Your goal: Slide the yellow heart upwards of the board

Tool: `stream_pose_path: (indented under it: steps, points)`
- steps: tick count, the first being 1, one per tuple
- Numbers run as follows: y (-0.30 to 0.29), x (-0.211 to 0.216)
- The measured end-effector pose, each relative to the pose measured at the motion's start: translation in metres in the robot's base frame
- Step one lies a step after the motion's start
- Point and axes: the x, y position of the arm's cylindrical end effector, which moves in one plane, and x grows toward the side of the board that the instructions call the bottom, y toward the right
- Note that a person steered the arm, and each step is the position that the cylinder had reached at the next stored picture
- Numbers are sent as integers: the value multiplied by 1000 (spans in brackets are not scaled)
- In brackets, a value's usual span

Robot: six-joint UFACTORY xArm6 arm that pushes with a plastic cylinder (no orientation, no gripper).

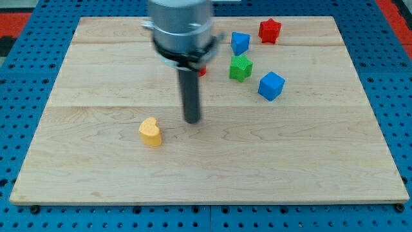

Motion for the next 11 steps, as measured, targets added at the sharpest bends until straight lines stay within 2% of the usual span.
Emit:
stream_pose_path:
  steps: [1,2,3,4,5,6,7,9,10,11]
  points:
    - [29,50]
    - [-26,57]
    - [-61,26]
    - [-77,50]
    - [-78,47]
    - [-135,-6]
    - [-160,-23]
    - [-174,-4]
    - [-240,-2]
    - [-240,-31]
